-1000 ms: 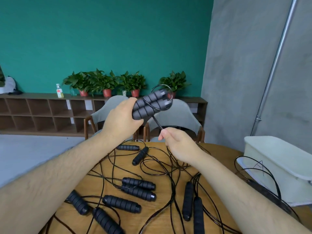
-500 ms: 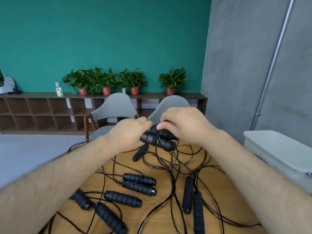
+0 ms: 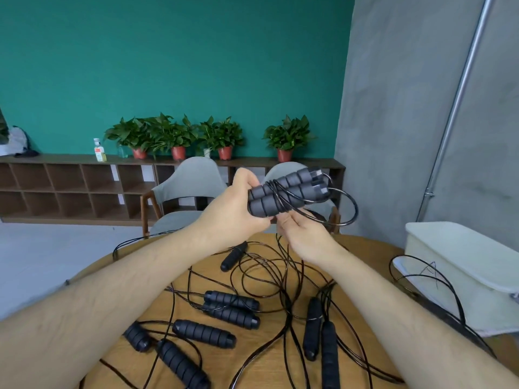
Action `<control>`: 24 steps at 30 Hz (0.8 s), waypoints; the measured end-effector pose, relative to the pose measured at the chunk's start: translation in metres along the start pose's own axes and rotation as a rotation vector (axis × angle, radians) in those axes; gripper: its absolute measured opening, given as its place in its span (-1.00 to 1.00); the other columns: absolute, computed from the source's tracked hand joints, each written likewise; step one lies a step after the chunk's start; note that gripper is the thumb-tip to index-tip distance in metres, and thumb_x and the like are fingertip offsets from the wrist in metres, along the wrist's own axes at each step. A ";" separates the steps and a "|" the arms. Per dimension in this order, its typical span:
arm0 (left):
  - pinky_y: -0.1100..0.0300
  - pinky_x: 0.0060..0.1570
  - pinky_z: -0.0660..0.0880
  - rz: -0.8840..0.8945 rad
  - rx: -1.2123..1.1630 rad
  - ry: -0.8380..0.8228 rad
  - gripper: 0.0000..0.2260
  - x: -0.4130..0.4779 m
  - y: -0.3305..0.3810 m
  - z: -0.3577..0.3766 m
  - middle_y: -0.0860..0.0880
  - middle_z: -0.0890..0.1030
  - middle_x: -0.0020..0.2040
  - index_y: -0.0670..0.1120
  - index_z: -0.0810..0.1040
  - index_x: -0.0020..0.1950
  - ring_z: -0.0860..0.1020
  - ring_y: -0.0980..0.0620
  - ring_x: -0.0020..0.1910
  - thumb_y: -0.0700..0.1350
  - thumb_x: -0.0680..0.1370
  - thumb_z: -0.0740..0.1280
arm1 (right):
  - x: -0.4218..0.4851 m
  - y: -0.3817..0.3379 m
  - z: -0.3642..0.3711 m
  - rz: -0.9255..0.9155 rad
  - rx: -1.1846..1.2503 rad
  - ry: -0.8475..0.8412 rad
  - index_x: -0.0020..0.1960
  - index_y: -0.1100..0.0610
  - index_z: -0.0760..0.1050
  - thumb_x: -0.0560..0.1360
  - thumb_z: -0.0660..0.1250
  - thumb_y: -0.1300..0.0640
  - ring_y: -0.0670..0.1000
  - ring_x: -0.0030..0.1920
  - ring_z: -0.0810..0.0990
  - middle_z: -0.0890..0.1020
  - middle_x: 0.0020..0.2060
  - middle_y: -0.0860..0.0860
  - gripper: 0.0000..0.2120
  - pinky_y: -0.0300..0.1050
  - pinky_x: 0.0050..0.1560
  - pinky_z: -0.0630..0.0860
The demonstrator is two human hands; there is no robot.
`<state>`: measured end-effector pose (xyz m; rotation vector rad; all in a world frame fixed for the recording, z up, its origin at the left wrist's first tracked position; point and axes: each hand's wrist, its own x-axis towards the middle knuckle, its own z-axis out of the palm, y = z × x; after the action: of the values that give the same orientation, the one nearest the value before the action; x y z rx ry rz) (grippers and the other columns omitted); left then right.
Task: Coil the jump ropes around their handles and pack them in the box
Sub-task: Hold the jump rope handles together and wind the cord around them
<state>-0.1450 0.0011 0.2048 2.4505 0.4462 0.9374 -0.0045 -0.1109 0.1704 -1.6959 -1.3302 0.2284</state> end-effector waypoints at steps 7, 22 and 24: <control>0.04 -0.32 0.49 -0.045 0.333 0.081 -0.65 0.014 -0.013 0.012 0.01 0.52 -0.22 -0.07 0.21 0.09 0.54 -0.01 -0.31 -0.14 0.52 0.40 | -0.005 -0.005 0.028 -0.026 -0.203 -0.104 0.02 0.11 0.50 0.71 0.04 -0.02 -0.03 -0.20 0.56 0.59 -0.18 0.02 -0.67 -0.09 -0.16 0.49; 0.03 -0.28 0.53 0.254 0.537 -0.320 -0.66 -0.005 -0.038 0.008 0.09 0.49 -0.14 0.03 0.27 0.13 0.54 0.06 -0.23 -0.08 0.52 0.41 | 0.013 -0.047 -0.042 -0.374 -0.846 -0.132 -0.06 -0.06 0.55 0.65 0.16 -0.16 -0.01 -0.11 0.55 0.61 -0.20 -0.08 -0.72 0.02 -0.13 0.52; 0.07 -0.32 0.49 0.237 0.452 -0.330 -0.65 -0.011 -0.027 0.006 0.08 0.50 -0.22 0.03 0.25 0.08 0.52 0.09 -0.28 -0.07 0.52 0.43 | 0.021 -0.034 -0.046 -0.395 -0.758 -0.138 -0.08 -0.08 0.56 0.62 0.21 -0.18 -0.04 -0.13 0.56 0.61 -0.21 -0.08 -0.75 0.03 -0.14 0.53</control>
<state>-0.1520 0.0168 0.1805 3.0538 0.2763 0.5369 0.0108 -0.1193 0.2291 -1.9781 -1.9800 -0.4542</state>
